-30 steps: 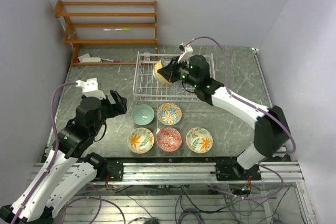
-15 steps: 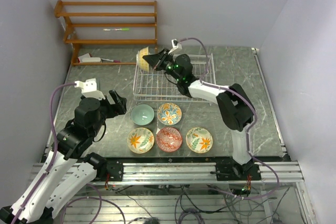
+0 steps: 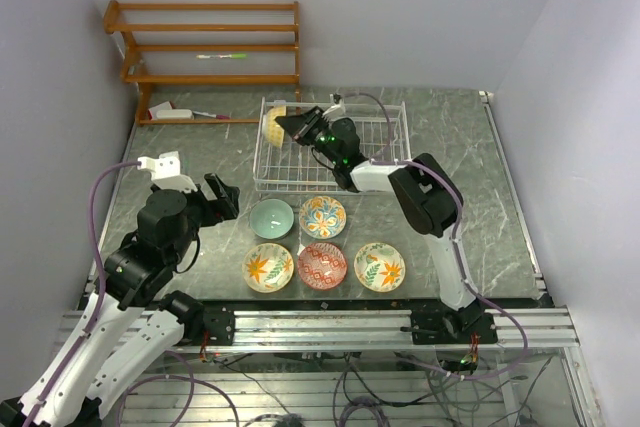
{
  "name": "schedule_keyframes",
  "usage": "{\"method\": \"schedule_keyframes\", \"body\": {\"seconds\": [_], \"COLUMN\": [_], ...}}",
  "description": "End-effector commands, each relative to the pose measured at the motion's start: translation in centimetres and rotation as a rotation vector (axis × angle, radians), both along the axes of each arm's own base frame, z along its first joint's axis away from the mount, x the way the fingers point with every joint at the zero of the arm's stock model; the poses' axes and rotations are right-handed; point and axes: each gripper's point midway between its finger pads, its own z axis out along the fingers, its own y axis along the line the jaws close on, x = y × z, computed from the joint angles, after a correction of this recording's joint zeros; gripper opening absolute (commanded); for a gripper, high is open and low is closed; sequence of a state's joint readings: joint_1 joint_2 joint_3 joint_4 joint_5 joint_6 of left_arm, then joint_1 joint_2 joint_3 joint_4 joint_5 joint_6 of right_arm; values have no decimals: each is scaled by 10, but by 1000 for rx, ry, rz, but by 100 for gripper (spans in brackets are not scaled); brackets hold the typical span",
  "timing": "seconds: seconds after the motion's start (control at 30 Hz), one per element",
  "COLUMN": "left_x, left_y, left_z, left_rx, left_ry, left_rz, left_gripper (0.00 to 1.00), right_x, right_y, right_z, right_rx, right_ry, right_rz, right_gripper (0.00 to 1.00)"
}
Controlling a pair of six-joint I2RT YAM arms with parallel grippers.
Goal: Load the bowls into the dish rack
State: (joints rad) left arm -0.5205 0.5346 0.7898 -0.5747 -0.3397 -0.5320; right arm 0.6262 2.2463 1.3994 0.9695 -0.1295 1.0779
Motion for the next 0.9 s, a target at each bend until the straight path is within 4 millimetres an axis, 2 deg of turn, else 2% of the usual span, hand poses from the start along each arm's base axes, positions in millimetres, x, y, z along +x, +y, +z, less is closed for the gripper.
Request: {"method": "schedule_keyframes", "body": {"seconds": [0.0, 0.13, 0.27, 0.37, 0.5, 0.73, 0.87], "left_x": [0, 0, 1, 1, 1, 2, 2], "left_y": [2, 2, 2, 2, 3, 2, 4], "left_z": [7, 6, 5, 4, 5, 4, 4], "left_rx": [-9, -10, -10, -8, -8, -9, -6], "left_ry": [-13, -11, -9, -7, -8, -5, -4], "left_rz": [9, 14, 14, 15, 20, 22, 27], "left_gripper": [95, 96, 96, 95, 95, 95, 96], "right_x": [14, 18, 24, 26, 27, 28, 26], "right_y": [-2, -4, -16, -26, -32, -36, -41], "right_z": [19, 0, -18, -29, -33, -39, -42], "right_rx": [125, 112, 112, 95, 46, -5, -28], "right_ry": [-31, 16, 73, 112, 131, 170, 184], "right_rz": [7, -2, -23, -58, -88, -106, -125], "right_gripper": [0, 0, 1, 10, 37, 57, 59]}}
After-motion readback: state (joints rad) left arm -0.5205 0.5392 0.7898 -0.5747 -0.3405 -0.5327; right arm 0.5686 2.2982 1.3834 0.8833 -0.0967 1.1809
